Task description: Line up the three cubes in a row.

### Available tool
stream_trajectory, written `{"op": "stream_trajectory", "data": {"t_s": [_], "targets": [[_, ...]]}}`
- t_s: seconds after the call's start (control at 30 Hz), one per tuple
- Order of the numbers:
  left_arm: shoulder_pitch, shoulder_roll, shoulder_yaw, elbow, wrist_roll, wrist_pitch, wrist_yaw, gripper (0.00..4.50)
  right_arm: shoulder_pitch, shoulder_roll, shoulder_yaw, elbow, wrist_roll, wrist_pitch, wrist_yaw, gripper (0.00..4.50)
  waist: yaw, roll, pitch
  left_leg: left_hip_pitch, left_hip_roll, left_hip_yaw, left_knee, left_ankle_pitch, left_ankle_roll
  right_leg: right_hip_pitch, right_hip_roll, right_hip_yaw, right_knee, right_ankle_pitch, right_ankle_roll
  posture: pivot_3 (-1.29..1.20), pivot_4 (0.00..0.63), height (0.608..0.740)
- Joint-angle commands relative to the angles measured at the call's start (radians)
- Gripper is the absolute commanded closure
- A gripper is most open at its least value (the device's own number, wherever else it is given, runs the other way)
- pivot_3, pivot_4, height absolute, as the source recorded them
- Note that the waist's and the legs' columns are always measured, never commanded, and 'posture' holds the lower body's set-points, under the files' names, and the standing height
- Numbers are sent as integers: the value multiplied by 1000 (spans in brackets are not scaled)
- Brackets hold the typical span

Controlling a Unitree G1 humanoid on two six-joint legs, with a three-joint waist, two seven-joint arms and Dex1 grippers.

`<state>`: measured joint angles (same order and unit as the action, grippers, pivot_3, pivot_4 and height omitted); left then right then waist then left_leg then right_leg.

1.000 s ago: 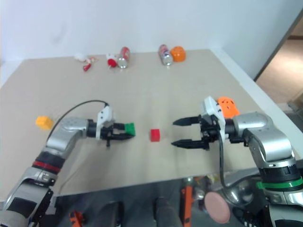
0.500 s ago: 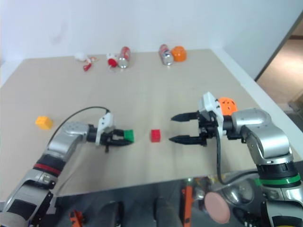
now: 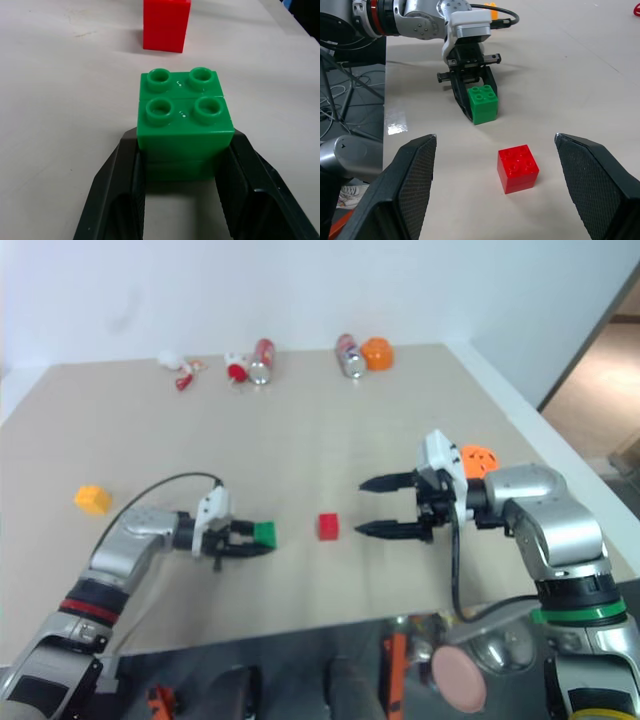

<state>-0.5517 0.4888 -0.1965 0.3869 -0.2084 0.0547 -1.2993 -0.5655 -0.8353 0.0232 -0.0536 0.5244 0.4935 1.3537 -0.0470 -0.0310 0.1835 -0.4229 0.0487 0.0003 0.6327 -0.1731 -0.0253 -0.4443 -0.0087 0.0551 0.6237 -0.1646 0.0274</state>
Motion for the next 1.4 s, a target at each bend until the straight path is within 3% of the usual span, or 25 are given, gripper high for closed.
{"op": "stream_trajectory", "data": {"t_s": [0.03, 1.17, 1.23, 1.4], "targets": [[-28, -7, 6, 57, 28, -64, 16, 3178, -22, -2, -14, -5, 4, -14, 12, 577, 0, 0, 0, 0, 0, 0, 0, 0, 0, 0, 0, 0, 0, 0, 0, 0, 150, 740], [-79, -47, 19, 117, 6, -61, -14, 3178, -48, 9, 0, 27, -19, -38, 23, 577, 1, 0, 0, 0, 0, 0, -1, 0, 1, 0, 1, 1, 0, 0, 0, 0, 150, 740], [-75, -44, 11, 129, 17, -83, -22, 2110, -49, 9, -2, 26, -19, -38, 23, 577, 1, 0, 0, 0, 0, 0, 0, 0, 1, 0, 1, 1, 0, 0, 0, 0, 150, 740], [-74, -48, 9, 145, 29, -104, -28, 468, -53, 9, -2, 28, -19, -37, 24, 577, 2, 0, 0, 0, 0, 0, 1, 0, 1, 1, 1, 1, 0, 0, 0, 0, 150, 740]]}}
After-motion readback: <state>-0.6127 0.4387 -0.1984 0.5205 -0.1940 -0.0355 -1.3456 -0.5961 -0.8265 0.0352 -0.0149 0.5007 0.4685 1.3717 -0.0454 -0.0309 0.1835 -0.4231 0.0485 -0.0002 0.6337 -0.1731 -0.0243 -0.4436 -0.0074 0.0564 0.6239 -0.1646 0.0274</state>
